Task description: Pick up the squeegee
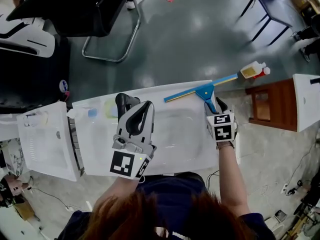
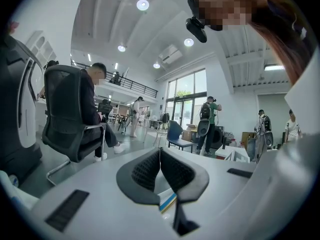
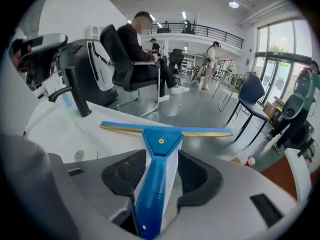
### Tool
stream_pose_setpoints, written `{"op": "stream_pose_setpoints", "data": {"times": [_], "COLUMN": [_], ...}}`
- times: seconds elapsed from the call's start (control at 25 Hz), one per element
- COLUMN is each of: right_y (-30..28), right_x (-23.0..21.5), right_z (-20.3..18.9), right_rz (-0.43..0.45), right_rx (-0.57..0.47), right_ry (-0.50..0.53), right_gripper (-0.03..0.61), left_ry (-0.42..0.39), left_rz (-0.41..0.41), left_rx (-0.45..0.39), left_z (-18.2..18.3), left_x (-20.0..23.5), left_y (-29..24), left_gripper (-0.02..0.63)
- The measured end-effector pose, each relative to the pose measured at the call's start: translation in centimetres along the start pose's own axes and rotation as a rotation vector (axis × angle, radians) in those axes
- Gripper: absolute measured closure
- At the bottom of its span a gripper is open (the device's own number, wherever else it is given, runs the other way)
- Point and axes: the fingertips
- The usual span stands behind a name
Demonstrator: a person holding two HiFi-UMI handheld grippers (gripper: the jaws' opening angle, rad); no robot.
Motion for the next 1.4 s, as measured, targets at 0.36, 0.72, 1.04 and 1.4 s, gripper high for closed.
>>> {"op": "stream_pose_setpoints", "data": {"times": [0.36, 0.72, 1.04, 1.4], "right_y": [-1.8, -1.9, -0.1, 7.5], "right_x": [1.2, 1.4, 1.3, -1.4], "right_z": [-2.4, -2.5, -1.1, 4.4], "right_rz": [0.025, 0.06, 0.059, -0.031], "right_rx": [0.064, 0.049, -0.052, -0.296], "right_ry": [0.01, -0.086, -0.187, -0.257], "right_gripper": [0.362, 0.421, 0.422, 0.422], "left_ry": [0.005, -0.001, -0.007, -0.043], "left_rz": [0.013, 0.031, 0.041, 0.042], "left_rx": [0.016, 0.01, -0.01, -0.066], "left_z": [-0.7, -0.4, 0.4, 3.1], "left_x": [0.3, 0.3, 0.5, -0.7], "left_y": [-0.3, 0.6, 1.7, 3.2], "left_gripper": [0.592, 0.592, 0.592, 0.592]}}
Point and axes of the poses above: the fingertips, and each gripper's own axes: y backward along the fingers, x to its left, z out of its top, and after that the axes turned 8 degrees about -z, right-handed
